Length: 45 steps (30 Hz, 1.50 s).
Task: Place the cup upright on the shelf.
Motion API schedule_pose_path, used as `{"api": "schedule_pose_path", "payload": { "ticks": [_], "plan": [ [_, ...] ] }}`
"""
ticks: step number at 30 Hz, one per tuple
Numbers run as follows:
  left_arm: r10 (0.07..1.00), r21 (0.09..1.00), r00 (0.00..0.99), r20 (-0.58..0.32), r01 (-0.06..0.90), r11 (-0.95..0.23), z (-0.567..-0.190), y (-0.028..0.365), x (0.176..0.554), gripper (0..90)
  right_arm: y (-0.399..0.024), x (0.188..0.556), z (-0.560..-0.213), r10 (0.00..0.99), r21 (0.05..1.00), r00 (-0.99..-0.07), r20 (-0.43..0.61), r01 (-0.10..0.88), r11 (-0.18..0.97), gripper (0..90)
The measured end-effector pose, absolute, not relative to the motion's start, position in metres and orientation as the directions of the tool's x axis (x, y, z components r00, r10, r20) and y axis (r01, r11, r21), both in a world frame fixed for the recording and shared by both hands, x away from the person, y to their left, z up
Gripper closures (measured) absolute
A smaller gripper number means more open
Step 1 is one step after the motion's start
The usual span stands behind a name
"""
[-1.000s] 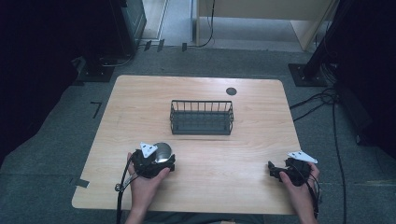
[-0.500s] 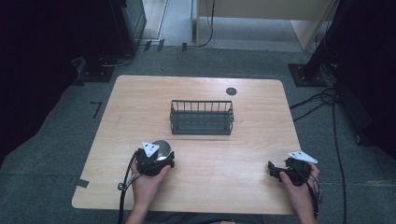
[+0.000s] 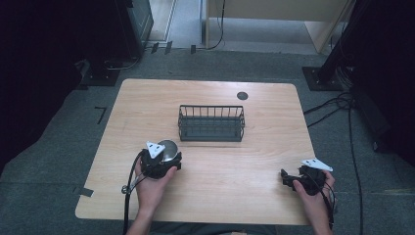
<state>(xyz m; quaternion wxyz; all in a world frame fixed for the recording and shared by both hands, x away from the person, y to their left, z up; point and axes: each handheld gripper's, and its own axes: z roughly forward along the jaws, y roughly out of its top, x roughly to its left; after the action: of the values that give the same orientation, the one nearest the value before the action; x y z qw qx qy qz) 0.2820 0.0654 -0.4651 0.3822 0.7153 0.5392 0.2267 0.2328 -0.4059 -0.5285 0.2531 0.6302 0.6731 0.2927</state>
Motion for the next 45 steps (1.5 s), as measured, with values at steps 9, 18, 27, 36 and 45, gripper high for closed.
{"api": "schedule_pose_path", "payload": {
  "ticks": [9, 18, 27, 36, 45],
  "plan": [
    [0.932, 0.804, 0.347, -0.106, 0.581, -0.125, -0.439, 0.056, 0.297, 18.3, -0.406, 0.233, -0.529, 0.997, 0.714, -0.078, 0.029, 0.699, 0.034, 0.0],
    [0.912, 0.807, 0.396, -0.106, 0.571, -0.154, -0.416, 0.042, 0.312, 18.3, -0.406, 0.233, -0.529, 0.997, 0.714, -0.077, 0.030, 0.700, 0.032, 0.0],
    [0.907, 0.812, 0.408, -0.104, 0.562, -0.160, -0.402, 0.034, 0.328, 18.3, -0.406, 0.233, -0.529, 0.997, 0.714, -0.077, 0.031, 0.700, 0.032, 0.0],
    [0.903, 0.820, 0.416, -0.105, 0.550, -0.158, -0.389, 0.027, 0.346, 18.3, -0.406, 0.233, -0.529, 0.997, 0.713, -0.076, 0.031, 0.700, 0.031, 0.0],
    [0.900, 0.831, 0.421, -0.109, 0.535, -0.149, -0.381, 0.017, 0.367, 18.3, -0.406, 0.233, -0.529, 0.997, 0.714, -0.077, 0.030, 0.700, 0.033, 0.0]
  ]
}}
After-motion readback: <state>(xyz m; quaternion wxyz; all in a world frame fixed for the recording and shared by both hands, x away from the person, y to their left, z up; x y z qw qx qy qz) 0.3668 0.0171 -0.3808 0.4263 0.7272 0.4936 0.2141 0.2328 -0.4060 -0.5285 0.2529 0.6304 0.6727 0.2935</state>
